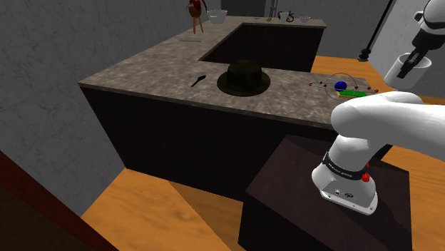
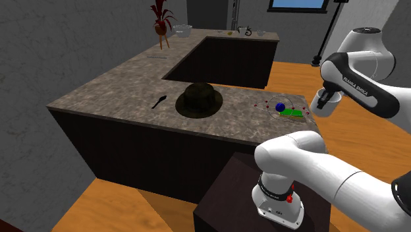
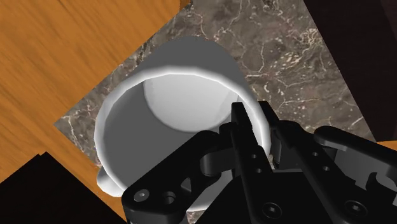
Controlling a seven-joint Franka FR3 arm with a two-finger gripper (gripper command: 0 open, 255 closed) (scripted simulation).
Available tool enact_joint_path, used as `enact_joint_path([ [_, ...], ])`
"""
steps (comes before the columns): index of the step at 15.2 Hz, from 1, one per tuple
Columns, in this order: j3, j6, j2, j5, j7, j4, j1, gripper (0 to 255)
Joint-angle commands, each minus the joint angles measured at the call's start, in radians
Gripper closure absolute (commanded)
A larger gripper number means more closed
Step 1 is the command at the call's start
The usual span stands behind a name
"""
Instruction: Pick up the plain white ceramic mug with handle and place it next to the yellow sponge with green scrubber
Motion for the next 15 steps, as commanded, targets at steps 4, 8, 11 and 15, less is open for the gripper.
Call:
enact_joint_path([
  [4,-0.049,0.045,-0.016,-0.048,0.007,-0.06,-0.021,255],
  [8,-0.092,0.082,-0.023,-0.089,0.013,-0.102,-0.035,255],
  [11,-0.127,0.111,-0.025,-0.122,0.019,-0.132,-0.046,255],
  [15,-0.177,0.151,-0.023,-0.169,0.026,-0.168,-0.059,255],
])
